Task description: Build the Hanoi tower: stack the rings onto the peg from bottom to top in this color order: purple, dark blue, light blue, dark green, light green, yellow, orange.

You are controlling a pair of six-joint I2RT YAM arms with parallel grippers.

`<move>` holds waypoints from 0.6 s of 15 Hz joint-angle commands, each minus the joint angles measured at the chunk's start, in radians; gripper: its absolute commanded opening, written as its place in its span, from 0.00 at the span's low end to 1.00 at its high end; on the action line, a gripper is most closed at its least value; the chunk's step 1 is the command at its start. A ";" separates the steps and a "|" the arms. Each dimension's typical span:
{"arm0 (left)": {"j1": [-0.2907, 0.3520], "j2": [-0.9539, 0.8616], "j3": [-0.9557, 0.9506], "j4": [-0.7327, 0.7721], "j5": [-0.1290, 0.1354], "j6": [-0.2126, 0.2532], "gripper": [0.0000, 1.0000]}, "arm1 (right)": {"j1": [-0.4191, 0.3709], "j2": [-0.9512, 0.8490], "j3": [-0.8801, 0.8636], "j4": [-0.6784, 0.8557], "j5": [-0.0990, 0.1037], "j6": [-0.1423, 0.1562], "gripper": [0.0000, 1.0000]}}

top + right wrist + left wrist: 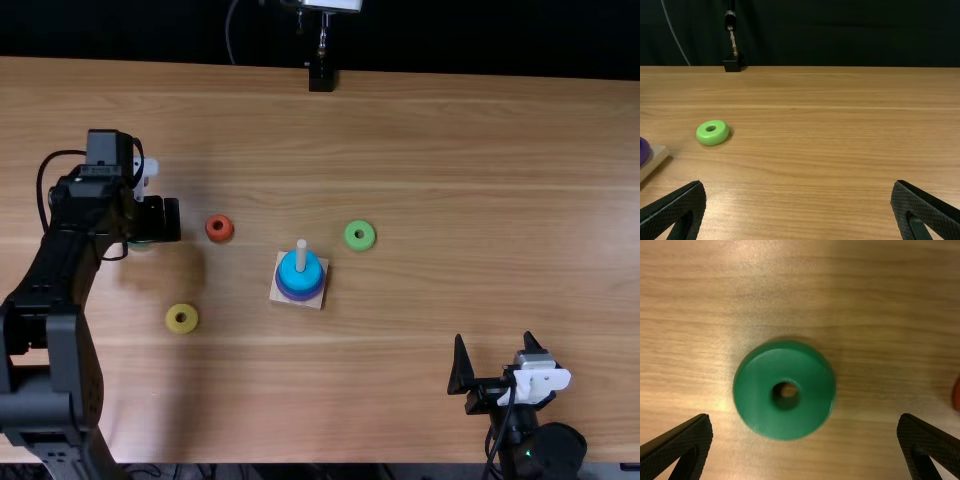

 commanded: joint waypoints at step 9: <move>0.034 0.103 0.133 0.000 -0.003 0.084 1.00 | -0.010 -0.012 -0.065 -0.065 -0.003 0.000 1.00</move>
